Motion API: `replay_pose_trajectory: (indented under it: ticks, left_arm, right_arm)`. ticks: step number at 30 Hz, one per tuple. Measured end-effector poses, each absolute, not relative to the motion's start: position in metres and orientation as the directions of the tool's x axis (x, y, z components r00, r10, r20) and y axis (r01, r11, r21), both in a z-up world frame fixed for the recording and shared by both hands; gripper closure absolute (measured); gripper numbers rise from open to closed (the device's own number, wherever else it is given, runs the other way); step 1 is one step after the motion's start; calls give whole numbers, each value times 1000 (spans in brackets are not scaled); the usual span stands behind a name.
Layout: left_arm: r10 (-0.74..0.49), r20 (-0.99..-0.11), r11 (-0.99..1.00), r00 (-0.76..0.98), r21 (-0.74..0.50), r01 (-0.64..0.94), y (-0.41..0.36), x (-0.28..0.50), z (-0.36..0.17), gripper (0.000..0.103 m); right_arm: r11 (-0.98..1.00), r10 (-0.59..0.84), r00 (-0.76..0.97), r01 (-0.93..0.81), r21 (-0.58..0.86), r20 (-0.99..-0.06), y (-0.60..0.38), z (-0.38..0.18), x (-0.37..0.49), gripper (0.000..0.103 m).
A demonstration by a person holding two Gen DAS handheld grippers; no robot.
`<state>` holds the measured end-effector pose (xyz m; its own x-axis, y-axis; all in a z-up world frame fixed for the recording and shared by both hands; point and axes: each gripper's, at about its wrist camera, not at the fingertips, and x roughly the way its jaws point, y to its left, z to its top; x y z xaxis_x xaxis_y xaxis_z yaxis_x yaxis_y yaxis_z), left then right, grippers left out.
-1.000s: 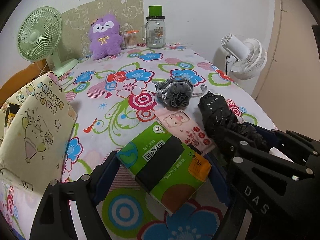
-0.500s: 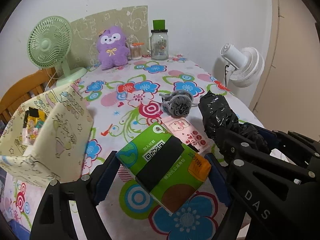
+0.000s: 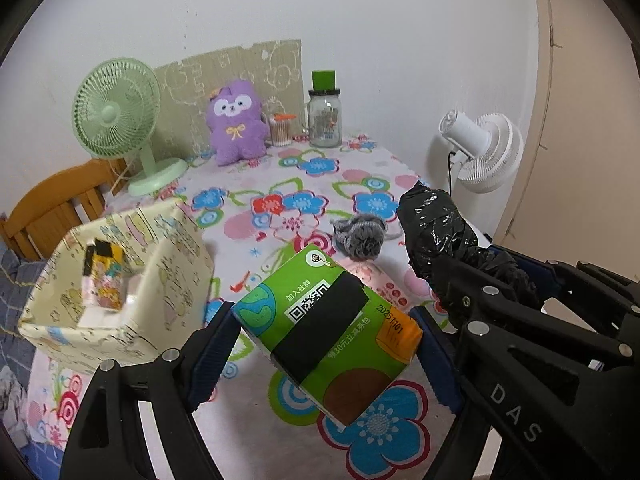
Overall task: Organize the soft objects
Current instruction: 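Lift and carry the tissue box and black bundle over the fabric box with both tools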
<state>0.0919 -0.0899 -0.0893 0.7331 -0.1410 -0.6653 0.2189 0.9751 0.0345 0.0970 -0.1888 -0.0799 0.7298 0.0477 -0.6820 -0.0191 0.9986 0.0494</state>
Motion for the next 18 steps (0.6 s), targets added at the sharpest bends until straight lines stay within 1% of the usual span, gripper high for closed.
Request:
replay_pose_trajectory:
  ticks: [6, 18]
  left_arm:
    - [-149, -636, 974, 757, 37, 223, -86, 85, -70, 17]
    - [-178, -606, 969, 775, 30, 246, -76, 78, -46, 17]
  right_arm:
    - [998, 48, 750, -17, 53, -660, -185, -62, 89, 63]
    - [999, 37, 779, -10, 47, -626, -175, -31, 82, 63]
